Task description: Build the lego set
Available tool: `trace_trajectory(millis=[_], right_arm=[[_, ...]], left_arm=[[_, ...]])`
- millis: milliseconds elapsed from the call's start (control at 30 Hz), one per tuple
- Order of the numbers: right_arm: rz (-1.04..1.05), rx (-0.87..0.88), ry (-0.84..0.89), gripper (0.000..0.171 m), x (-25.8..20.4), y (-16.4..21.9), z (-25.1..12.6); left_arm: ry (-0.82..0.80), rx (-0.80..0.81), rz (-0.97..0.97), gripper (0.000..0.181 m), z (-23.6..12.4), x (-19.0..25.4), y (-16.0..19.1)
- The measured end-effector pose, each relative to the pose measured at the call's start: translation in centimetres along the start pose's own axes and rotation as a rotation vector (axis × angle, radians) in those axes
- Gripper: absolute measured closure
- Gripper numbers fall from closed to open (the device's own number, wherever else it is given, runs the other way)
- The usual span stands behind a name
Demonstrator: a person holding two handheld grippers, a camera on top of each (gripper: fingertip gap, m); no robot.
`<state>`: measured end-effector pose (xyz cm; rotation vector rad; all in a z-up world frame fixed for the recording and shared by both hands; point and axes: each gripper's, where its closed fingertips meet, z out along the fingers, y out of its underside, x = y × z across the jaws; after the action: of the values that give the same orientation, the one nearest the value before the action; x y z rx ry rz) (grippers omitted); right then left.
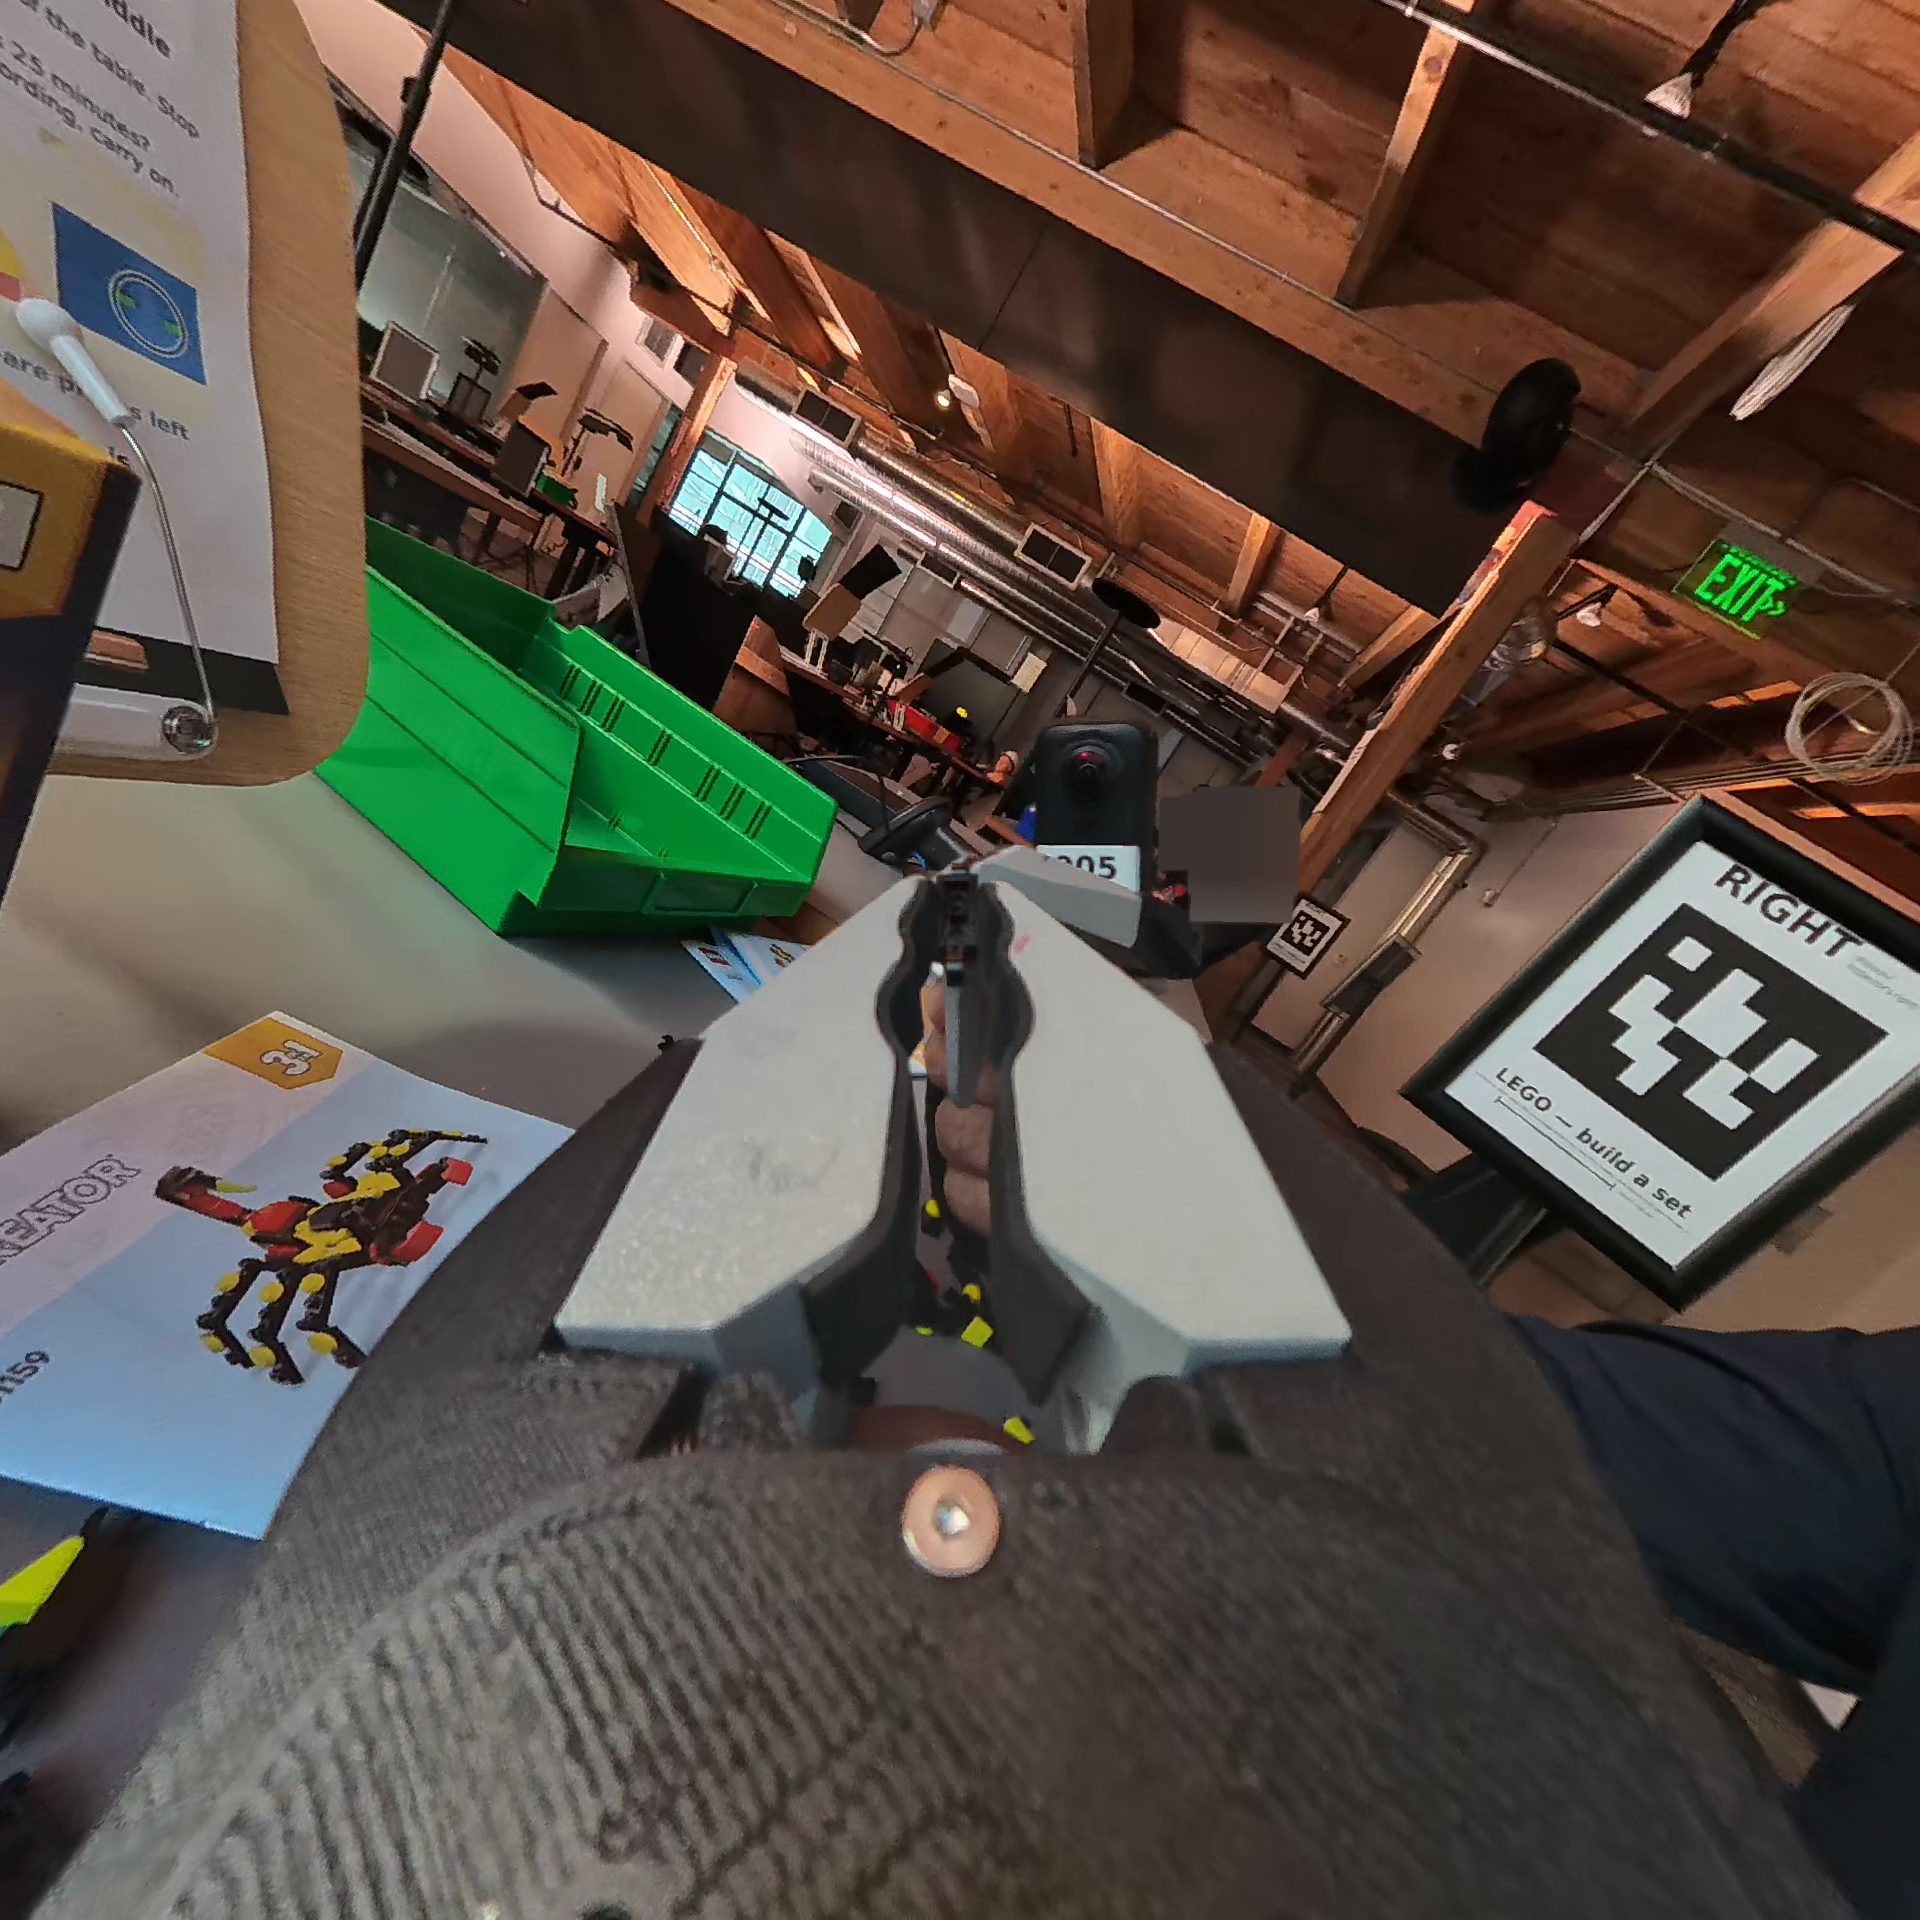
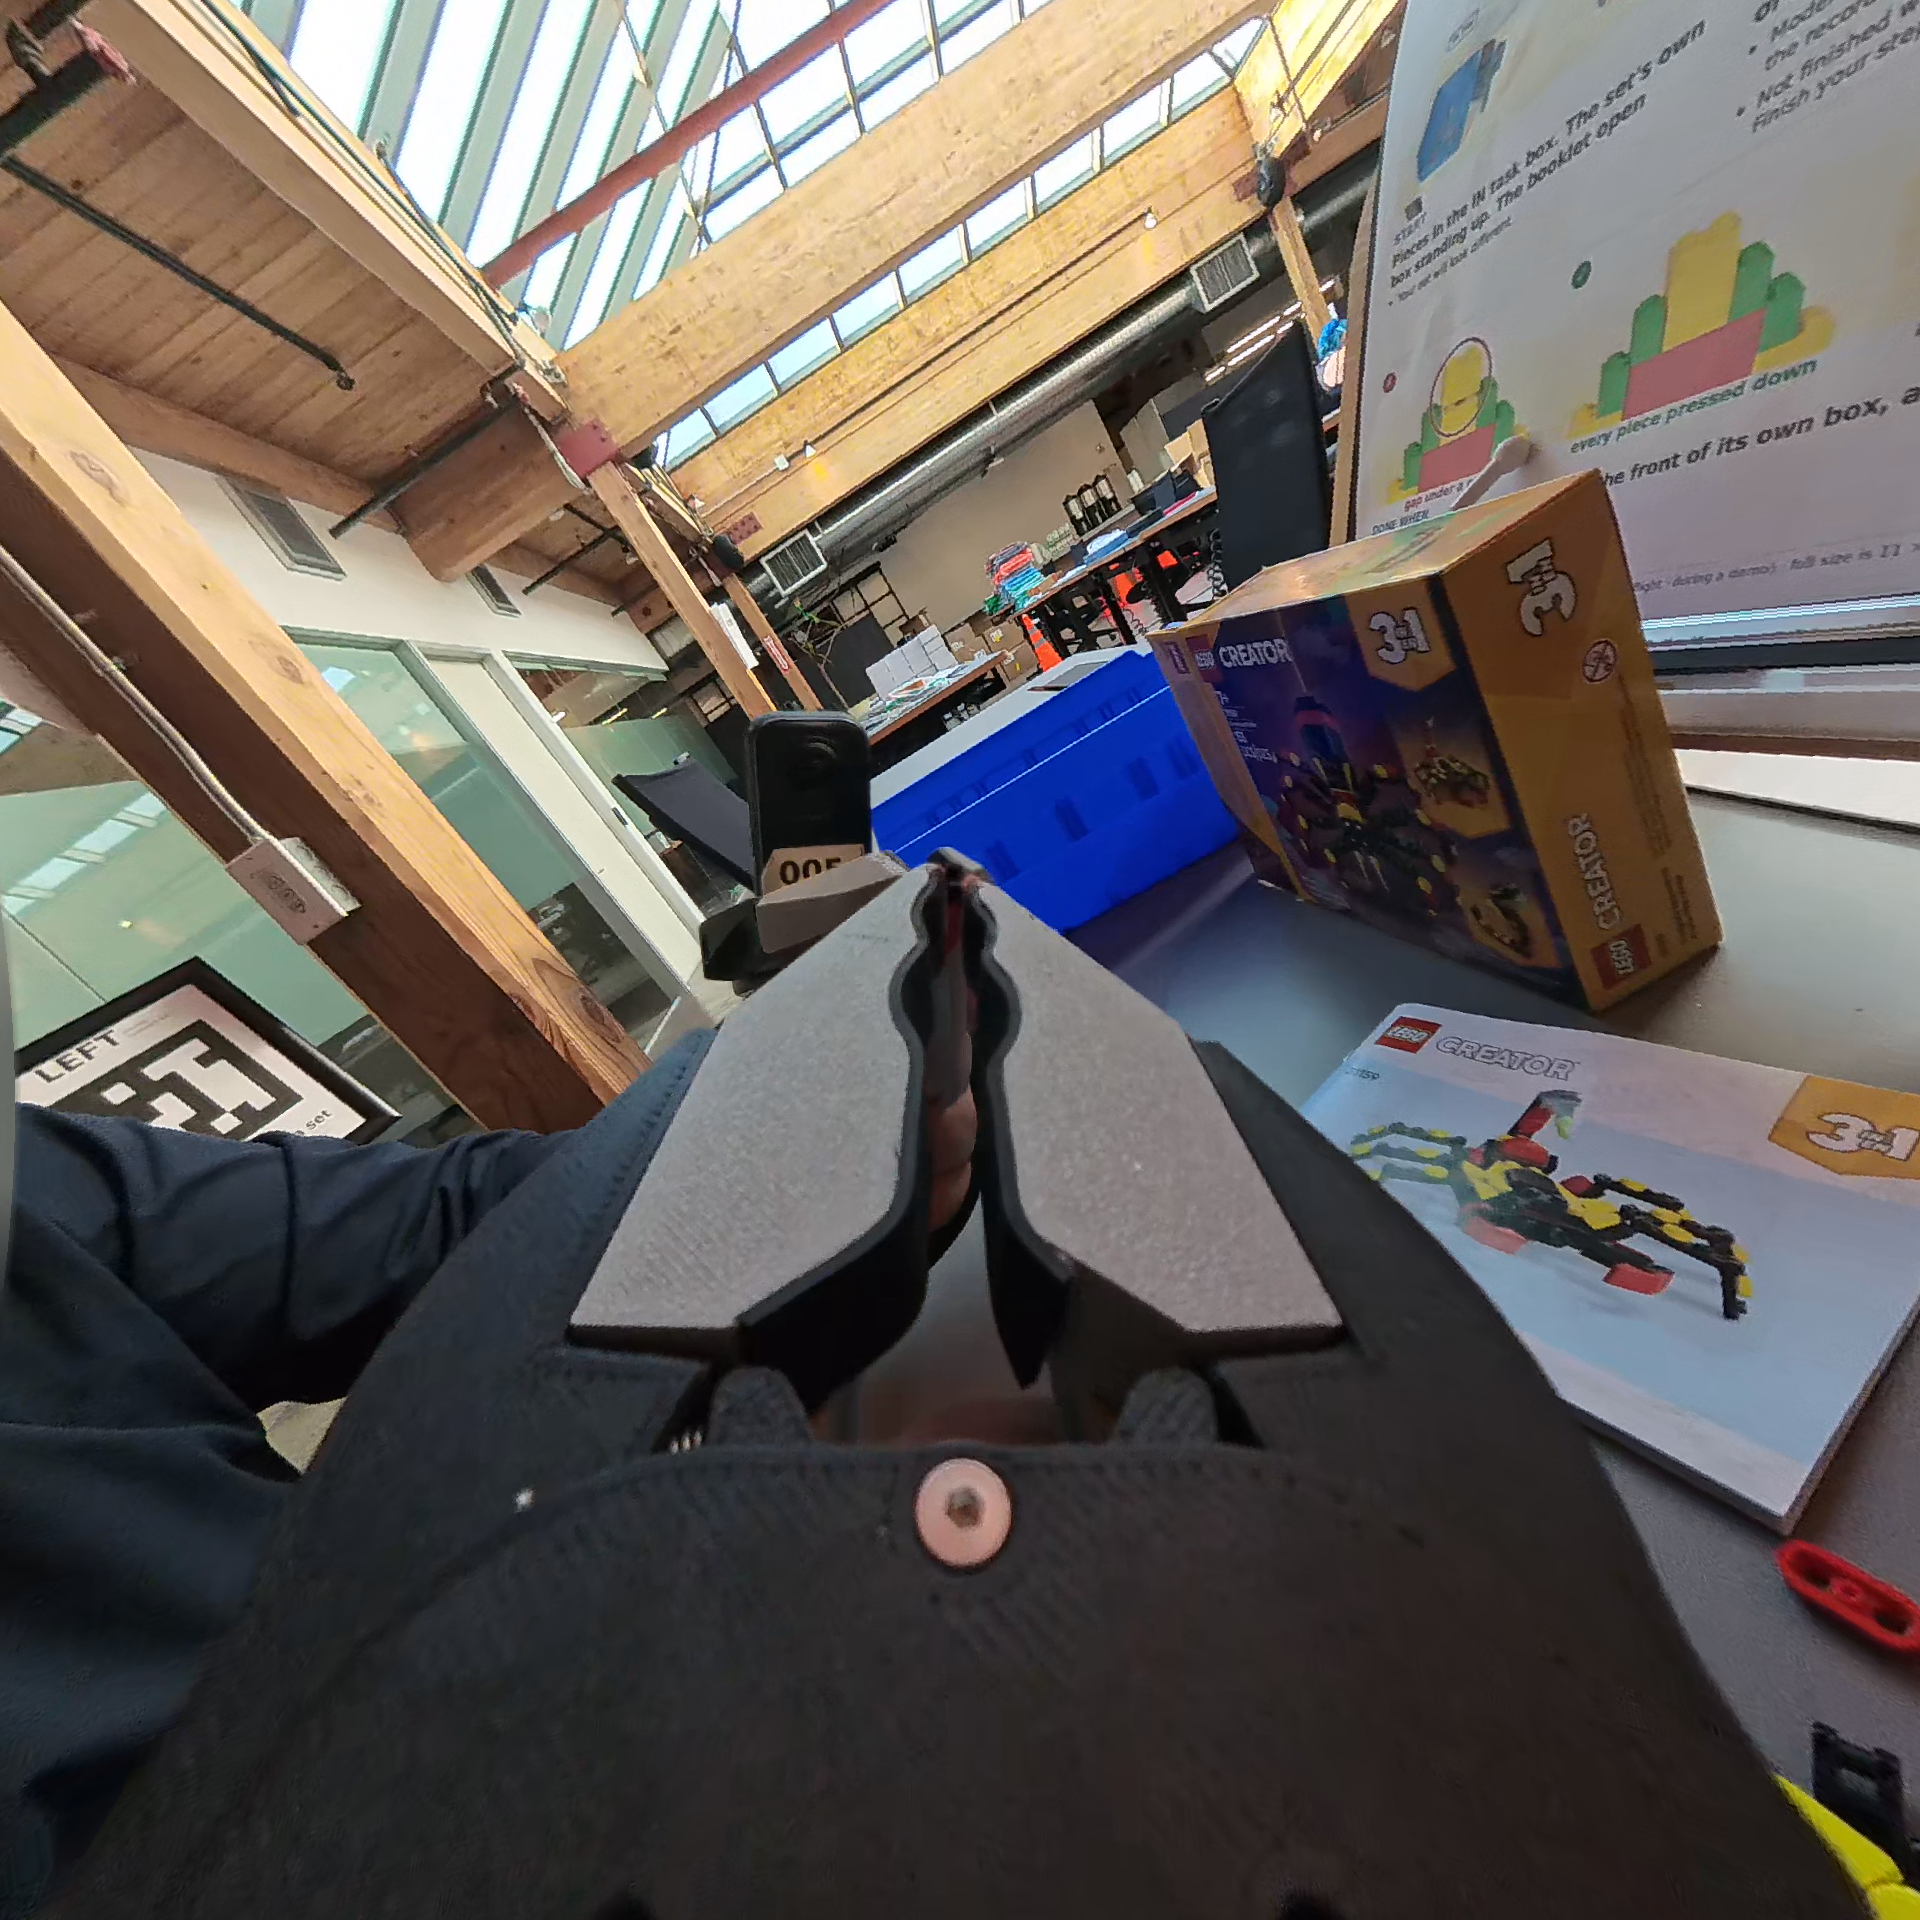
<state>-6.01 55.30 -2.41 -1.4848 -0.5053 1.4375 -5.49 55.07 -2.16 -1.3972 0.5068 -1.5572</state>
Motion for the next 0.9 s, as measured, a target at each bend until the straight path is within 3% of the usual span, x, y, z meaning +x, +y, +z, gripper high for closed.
trace_trajectory(millis=[900], right_arm=[[0.061,0.06,-0.117,0.171,-1.0,-0.4,0.0]], left_arm=[[0.083,-0.028,0.007,0.176,0.1,1.1,0.0]])
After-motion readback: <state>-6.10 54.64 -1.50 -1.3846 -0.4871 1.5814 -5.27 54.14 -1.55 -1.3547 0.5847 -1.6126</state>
